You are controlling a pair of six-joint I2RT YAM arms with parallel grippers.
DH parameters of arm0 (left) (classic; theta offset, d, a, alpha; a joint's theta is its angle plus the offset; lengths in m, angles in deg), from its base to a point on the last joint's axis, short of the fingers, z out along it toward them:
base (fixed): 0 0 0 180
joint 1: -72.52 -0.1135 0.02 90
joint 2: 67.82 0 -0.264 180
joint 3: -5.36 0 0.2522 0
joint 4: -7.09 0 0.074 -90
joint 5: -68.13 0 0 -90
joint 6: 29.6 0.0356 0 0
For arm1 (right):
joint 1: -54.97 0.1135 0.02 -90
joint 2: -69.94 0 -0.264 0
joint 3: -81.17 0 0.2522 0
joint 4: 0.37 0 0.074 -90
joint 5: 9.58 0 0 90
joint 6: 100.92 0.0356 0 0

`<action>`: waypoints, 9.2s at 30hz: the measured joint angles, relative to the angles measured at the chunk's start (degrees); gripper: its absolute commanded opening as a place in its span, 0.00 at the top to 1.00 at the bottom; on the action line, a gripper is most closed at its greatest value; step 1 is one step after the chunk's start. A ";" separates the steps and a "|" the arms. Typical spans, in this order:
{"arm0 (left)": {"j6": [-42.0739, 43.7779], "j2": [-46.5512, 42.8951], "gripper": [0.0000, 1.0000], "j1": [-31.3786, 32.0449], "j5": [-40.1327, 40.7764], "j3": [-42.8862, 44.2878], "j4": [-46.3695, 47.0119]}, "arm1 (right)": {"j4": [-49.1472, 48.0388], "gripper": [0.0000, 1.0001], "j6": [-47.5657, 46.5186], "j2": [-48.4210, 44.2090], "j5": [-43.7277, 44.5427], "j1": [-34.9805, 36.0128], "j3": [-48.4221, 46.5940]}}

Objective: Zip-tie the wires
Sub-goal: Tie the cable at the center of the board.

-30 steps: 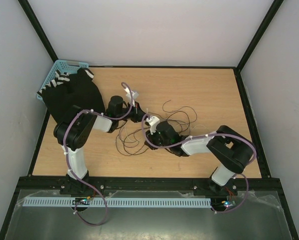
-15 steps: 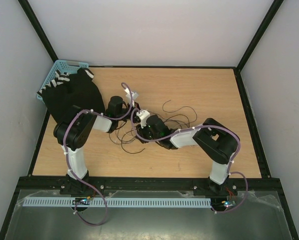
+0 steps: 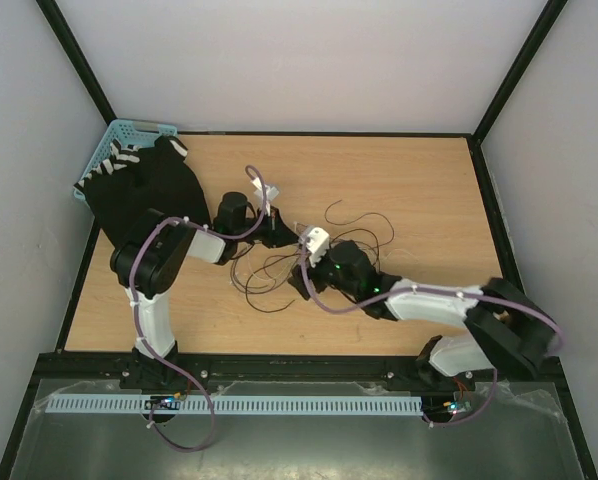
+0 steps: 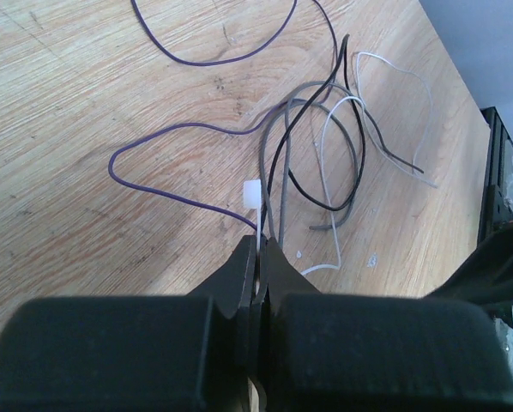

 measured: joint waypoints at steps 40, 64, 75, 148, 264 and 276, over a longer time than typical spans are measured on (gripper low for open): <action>-4.28 3.69 1.00 -0.55 -8.87 5.46 -4.39 | -42.99 0.01 -65.79 21.59 9.07 0.02 11.19; -8.39 4.31 1.00 -0.57 -12.39 7.72 -5.51 | -46.38 0.01 -67.10 24.41 3.85 -0.02 9.97; -8.61 4.37 1.00 -1.22 -12.94 7.80 -6.75 | -47.95 0.00 -62.73 21.90 0.15 0.17 12.61; -9.68 7.08 1.00 -1.60 -13.92 8.72 -7.15 | -37.29 0.23 -53.20 17.77 -2.38 6.97 12.15; -10.54 7.63 1.00 -2.08 -16.65 10.38 -7.85 | -47.10 0.09 -70.40 22.99 6.67 9.44 13.22; -10.54 8.09 1.00 -2.08 -16.65 10.45 -7.93 | -47.19 0.16 -69.66 23.32 6.86 11.15 13.27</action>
